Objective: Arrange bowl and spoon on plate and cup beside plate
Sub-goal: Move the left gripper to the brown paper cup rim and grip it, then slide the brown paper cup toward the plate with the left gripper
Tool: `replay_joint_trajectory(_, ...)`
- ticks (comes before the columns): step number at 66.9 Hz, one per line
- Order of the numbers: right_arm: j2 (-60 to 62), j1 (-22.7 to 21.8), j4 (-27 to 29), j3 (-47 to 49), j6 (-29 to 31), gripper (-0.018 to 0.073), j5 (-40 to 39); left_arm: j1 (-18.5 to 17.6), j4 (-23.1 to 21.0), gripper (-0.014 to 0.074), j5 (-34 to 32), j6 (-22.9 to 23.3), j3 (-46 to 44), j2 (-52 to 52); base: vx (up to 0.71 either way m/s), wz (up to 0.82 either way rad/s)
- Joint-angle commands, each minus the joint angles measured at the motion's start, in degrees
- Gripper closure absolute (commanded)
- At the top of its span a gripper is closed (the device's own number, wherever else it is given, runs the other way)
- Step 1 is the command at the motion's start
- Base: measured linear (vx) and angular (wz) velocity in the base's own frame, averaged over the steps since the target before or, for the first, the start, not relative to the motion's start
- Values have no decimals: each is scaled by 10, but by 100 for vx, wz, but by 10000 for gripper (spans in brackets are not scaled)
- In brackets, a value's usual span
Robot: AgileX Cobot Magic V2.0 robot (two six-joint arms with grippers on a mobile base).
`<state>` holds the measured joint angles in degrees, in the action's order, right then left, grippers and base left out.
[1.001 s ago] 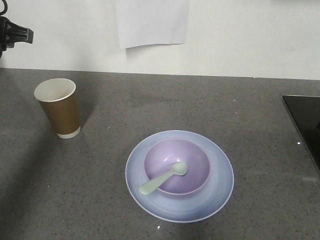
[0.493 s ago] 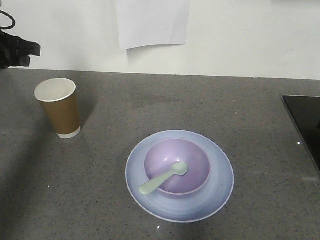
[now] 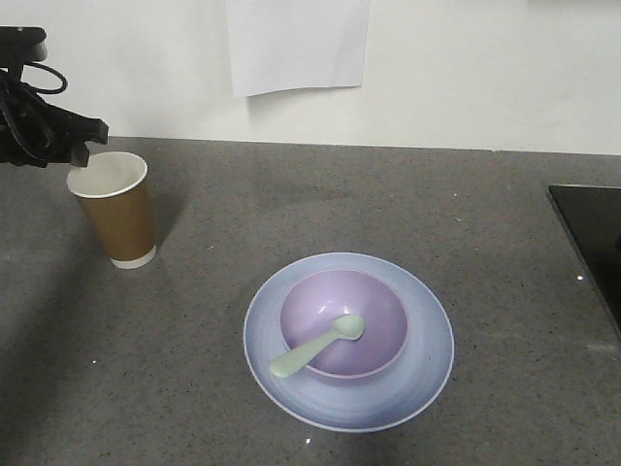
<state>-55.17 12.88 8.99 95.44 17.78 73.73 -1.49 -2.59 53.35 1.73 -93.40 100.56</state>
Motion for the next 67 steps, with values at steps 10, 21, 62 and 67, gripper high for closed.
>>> replay_joint_trajectory(10, -2, -2, 7, 13, -3, 562, 1, 2, -7, 235, -27, -2, -15, 2, 0, 0)
replay_joint_trajectory(21, -2, -2, 7, 13, -3, 562, 1, 2, -7, 235, -19, -2, -15, 21, 0, 0)
replay_joint_trajectory(62, -2, -2, 11, 13, -3, 562, 1, 0, -87, 604, 104, -95, -15, -13, 0, 0)
replay_joint_trajectory(67, -2, -2, 11, 13, -3, 562, 1, 0, -140, 604, 159, -128, -15, -27, 0, 0)
